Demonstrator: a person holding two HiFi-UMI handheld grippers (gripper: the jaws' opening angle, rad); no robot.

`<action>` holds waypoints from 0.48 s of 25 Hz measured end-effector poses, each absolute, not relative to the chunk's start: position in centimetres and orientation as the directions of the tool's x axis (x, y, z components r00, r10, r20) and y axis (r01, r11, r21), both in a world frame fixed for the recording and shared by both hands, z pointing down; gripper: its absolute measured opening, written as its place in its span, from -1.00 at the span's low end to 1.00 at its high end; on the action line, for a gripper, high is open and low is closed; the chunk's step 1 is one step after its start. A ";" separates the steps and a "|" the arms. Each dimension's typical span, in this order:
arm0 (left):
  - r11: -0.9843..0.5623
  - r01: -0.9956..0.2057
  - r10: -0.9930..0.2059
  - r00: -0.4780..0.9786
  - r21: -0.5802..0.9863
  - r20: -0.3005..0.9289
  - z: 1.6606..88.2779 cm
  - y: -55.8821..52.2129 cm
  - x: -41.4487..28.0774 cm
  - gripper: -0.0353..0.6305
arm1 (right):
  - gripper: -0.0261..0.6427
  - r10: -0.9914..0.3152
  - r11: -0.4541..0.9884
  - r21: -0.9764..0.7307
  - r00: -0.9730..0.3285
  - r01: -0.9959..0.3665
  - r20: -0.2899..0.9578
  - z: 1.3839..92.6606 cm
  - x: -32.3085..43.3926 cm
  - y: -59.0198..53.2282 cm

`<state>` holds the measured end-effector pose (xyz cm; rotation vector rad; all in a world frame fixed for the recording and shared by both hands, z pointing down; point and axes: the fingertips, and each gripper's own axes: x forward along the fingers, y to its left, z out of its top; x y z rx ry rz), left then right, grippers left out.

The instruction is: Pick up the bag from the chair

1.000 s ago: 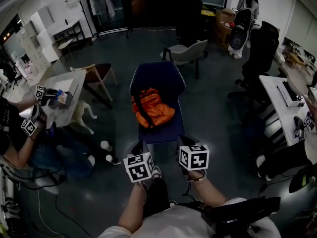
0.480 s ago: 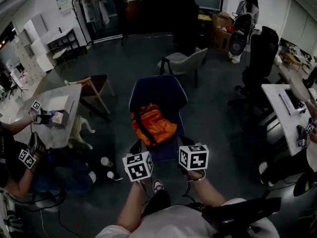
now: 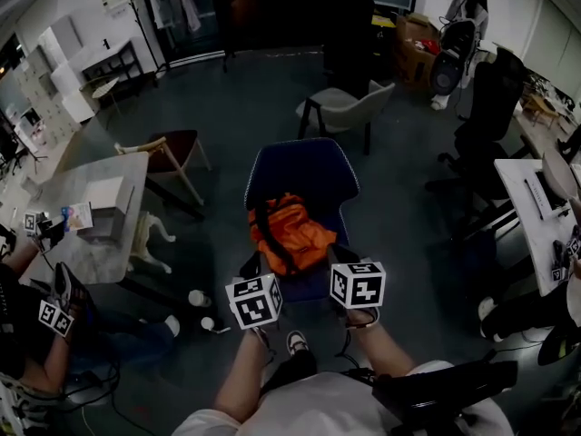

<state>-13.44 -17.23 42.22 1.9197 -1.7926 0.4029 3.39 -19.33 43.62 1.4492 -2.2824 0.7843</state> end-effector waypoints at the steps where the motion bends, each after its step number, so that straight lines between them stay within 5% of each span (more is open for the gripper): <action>1: -0.025 -0.989 -0.846 0.100 0.148 0.524 42.5 -17.8 -13.9 -0.86 | -0.83 -0.721 0.330 -0.273 -0.428 -0.904 0.545 43.8 3.1 -19.9; 12: -0.022 -0.975 -0.818 0.144 0.220 0.558 45.2 -22.6 -17.3 -0.86 | -0.82 -0.722 0.313 -0.214 -0.378 -0.925 0.579 43.7 0.5 -24.2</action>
